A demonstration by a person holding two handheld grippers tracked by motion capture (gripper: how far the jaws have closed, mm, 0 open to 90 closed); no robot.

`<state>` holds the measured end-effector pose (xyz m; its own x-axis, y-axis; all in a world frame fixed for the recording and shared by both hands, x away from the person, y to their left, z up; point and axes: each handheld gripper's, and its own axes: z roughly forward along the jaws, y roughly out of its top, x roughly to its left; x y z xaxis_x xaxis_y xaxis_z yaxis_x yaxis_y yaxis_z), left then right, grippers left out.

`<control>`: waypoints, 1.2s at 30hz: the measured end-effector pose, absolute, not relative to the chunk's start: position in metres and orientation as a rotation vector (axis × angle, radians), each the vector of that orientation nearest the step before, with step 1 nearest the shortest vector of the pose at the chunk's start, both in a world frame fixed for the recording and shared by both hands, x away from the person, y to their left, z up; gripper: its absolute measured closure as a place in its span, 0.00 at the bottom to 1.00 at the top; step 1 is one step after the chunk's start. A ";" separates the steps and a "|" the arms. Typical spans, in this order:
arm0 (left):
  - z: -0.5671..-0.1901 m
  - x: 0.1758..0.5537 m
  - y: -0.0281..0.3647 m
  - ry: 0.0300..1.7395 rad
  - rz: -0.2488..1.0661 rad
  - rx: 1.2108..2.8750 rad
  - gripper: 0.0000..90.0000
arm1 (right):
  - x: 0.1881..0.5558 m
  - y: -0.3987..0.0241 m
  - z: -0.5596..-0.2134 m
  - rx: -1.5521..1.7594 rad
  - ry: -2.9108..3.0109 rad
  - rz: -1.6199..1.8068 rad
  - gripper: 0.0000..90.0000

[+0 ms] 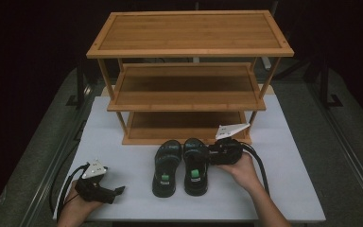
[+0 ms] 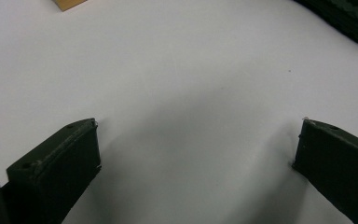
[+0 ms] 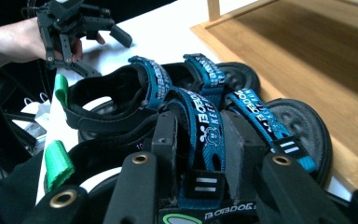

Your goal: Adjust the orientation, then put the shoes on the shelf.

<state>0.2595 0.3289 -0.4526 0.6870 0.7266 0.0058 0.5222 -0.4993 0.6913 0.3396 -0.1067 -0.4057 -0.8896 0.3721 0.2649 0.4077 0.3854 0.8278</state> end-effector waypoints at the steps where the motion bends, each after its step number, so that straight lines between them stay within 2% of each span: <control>1: -0.453 0.260 0.329 0.953 0.390 2.218 0.00 | 0.340 -0.106 -0.407 -0.725 -2.585 -1.558 0.75; 8: -0.453 0.260 0.329 0.953 0.390 2.219 0.00 | 0.338 -0.102 -0.411 -0.719 -2.595 -1.541 0.73; 11: -0.453 0.260 0.329 0.953 0.390 2.218 0.00 | 0.336 -0.103 -0.410 -0.731 -2.612 -1.541 0.61; 15: -0.453 0.259 0.329 0.953 0.391 2.217 0.00 | 0.332 -0.104 -0.408 -0.754 -2.641 -1.544 0.51; 21: -0.452 0.259 0.329 0.953 0.391 2.220 0.00 | 0.329 -0.109 -0.405 -0.779 -2.631 -1.573 0.45; 30: -0.439 0.262 0.315 0.888 0.339 2.183 0.00 | 0.323 -0.115 -0.401 -0.801 -2.625 -1.597 0.44; 36: -0.422 0.265 0.297 0.795 0.306 2.142 0.08 | 0.322 -0.116 -0.400 -0.804 -2.625 -1.595 0.48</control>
<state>0.2651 0.2969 -0.4216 0.7719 0.6337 -0.0500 0.4365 -0.4712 0.7664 0.3217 -0.1156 -0.4004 -0.8713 0.4353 0.2265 0.4016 0.3675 0.8388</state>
